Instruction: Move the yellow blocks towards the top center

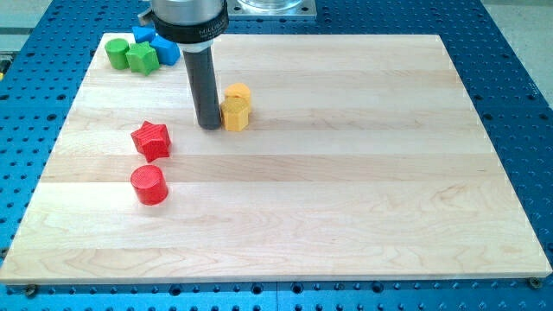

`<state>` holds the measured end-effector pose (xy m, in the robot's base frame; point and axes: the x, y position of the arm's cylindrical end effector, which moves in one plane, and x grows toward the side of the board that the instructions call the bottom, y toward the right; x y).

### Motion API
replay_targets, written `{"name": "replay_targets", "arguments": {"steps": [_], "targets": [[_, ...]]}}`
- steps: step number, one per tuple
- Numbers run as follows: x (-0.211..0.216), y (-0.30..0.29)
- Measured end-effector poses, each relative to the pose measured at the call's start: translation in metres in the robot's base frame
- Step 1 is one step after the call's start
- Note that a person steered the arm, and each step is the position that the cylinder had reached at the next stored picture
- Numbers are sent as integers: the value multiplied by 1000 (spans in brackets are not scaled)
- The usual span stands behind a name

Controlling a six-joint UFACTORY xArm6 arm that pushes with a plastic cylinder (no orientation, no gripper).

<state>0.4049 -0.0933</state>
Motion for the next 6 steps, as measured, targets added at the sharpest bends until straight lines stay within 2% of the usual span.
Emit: {"name": "replay_targets", "arguments": {"steps": [1,2,4,5,6], "targets": [[29,5],[17,23],[-45,50],[-10,30],[5,-19]]}}
